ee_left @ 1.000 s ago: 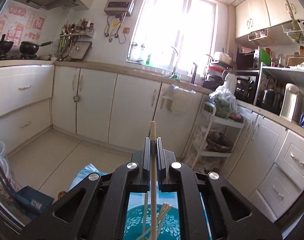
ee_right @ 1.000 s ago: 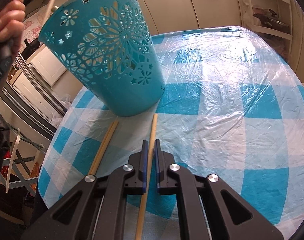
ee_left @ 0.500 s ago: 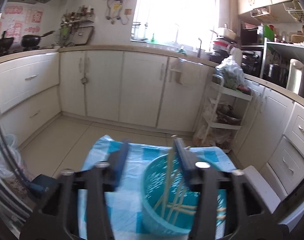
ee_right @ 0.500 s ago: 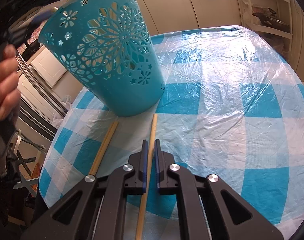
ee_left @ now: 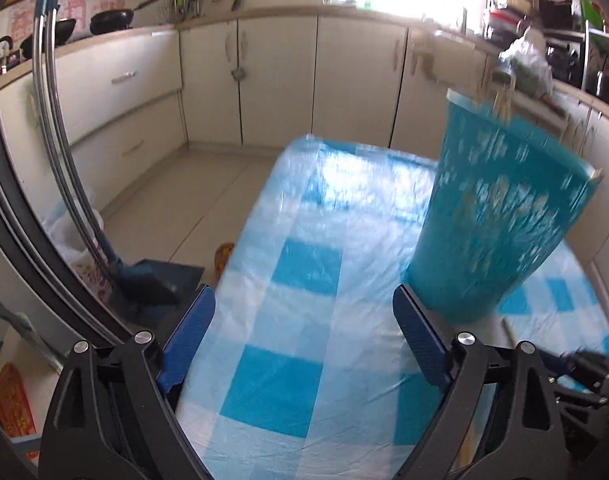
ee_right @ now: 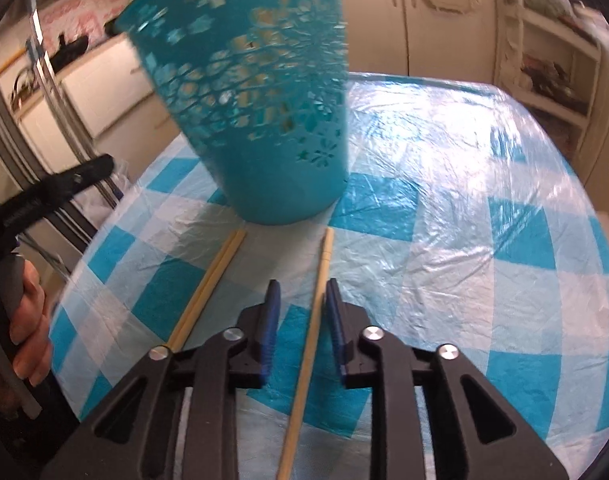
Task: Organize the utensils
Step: 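Carry the left tool's chopstick into the basket and release while the right tool holds its chopstick, then carry the chopstick in the right tool over the basket and release it, then move both open tools back down to the remaining chopsticks beside the basket, then grasp a chopstick with the left tool and lift it while the right tool approaches another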
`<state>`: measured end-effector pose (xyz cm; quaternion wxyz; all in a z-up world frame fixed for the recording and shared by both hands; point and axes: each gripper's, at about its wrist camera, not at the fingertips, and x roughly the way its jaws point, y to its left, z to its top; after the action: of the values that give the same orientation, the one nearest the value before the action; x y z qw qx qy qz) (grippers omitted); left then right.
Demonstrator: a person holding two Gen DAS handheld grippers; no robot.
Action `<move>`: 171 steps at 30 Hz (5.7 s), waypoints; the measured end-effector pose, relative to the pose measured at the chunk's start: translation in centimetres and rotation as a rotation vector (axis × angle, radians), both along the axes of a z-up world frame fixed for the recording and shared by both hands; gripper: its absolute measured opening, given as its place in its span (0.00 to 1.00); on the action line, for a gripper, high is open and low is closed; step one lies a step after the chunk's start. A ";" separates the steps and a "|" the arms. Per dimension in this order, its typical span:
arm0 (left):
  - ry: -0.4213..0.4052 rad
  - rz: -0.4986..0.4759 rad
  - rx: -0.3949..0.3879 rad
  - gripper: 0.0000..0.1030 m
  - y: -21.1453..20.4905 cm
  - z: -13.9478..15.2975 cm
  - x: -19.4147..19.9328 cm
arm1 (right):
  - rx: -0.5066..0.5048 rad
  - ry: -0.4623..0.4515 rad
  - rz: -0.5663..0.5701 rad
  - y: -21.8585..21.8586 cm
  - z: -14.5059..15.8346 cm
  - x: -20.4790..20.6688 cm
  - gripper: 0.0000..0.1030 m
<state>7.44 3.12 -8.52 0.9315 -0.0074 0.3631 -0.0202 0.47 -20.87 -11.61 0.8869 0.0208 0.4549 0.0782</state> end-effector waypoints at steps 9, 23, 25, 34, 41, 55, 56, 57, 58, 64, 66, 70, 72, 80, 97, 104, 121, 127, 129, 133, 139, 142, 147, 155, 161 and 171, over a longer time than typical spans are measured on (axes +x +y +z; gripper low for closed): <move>0.063 -0.050 0.028 0.87 -0.9 -2.1 1.0 | 0.008 0.017 -0.043 0.0 0.0 0.2 0.20; 0.088 -0.062 0.019 0.88 -1.1 -2.5 1.0 | -0.034 0.024 -0.058 0.0 0.3 -0.4 0.05; 0.094 -0.068 0.025 0.88 -1.2 -2.5 1.0 | 0.024 0.014 -0.068 -0.8 0.7 -1.3 0.05; 0.102 -0.066 0.041 0.88 -1.5 -2.7 1.0 | 0.246 -0.149 -0.068 -2.9 6.5 -4.5 0.06; 0.111 -0.068 0.047 0.88 -1.6 -2.8 1.1 | 0.412 -0.338 -0.029 -2.7 13.8 -4.5 0.05; 0.125 -0.076 0.024 0.88 -1.4 -3.0 1.3 | 0.503 -0.698 -0.156 -2.0 23.3 4.3 0.06; 0.127 -0.076 0.021 0.88 -1.3 -3.0 1.4 | 0.496 -0.703 -0.179 -1.9 23.1 5.3 0.06; 0.128 -0.077 0.018 0.88 -1.3 -3.1 1.4 | 0.487 -0.704 -0.193 -1.9 22.7 5.6 0.06; 0.132 -0.078 0.013 0.88 -1.3 -3.1 1.5 | 0.474 -0.702 -0.208 -1.9 22.3 6.2 0.06; 0.147 -0.079 -0.014 0.88 -1.0 -3.3 1.7 | 0.412 -0.648 -0.246 -1.4 19.8 8.5 0.06; 0.151 -0.079 -0.018 0.88 -1.0 -3.4 1.7 | 0.398 -0.621 -0.251 -1.1 18.9 8.9 0.06; 0.155 -0.078 -0.029 0.88 -0.8 -3.4 1.8 | 0.373 -0.586 -0.245 -0.7 17.9 9.5 0.07; 0.158 -0.076 -0.031 0.88 -0.7 -3.5 1.9 | 0.366 -0.567 -0.234 -0.6 17.6 9.4 0.07; 0.158 -0.072 -0.031 0.88 -0.6 -3.5 2.0 | 0.329 -0.557 -0.183 -0.3 17.7 5.6 0.15; 0.148 -0.043 -0.032 0.88 -0.4 -3.4 1.7 | 0.114 -0.103 -0.042 3.9 3.9 -3.4 0.20; 0.156 -0.039 -0.040 0.89 -0.3 -3.5 1.8 | 0.064 0.004 -0.048 4.5 0.7 -0.7 0.19; 0.156 -0.042 -0.047 0.89 -0.4 -3.6 1.9 | 0.026 0.004 -0.046 5.5 0.2 0.7 0.19; 0.158 -0.042 -0.050 0.89 -0.3 -3.6 1.9 | 0.001 0.012 -0.048 5.2 0.1 0.4 0.16; 0.158 -0.042 -0.050 0.89 -0.2 -3.6 1.9 | -0.011 0.010 -0.041 5.2 0.1 0.2 0.16; 0.158 -0.042 -0.050 0.89 -0.2 -3.6 1.9 | -0.006 0.015 -0.037 4.9 0.1 -0.3 0.15; 0.157 -0.043 -0.050 0.89 -0.2 -3.6 1.9 | 0.003 0.026 -0.046 4.0 0.2 -1.1 0.14; 0.159 -0.042 -0.050 0.89 -0.2 -3.6 1.9 | 0.015 0.032 -0.051 3.3 0.3 -1.6 0.14; 0.158 -0.049 -0.037 0.89 -0.5 -3.7 1.9 | 0.034 0.041 -0.057 3.0 0.3 -0.9 0.14; 0.205 -0.209 -0.021 0.89 -3.7 -3.7 0.0 | -0.048 0.019 -0.017 2.0 0.5 -1.8 0.11; 0.205 -0.331 0.075 0.89 -8.3 -3.5 -1.5 | 0.009 0.034 -0.081 -1.2 0.6 -1.8 0.11; 0.240 -0.358 0.091 0.39 -9.7 -4.1 -2.1 | 0.073 0.008 -0.097 -1.6 0.4 -2.0 0.12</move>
<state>5.37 -6.60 -12.66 0.8625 0.0969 0.4676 -0.1676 -1.53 -22.48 -11.25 0.8864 0.0755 0.4539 0.0517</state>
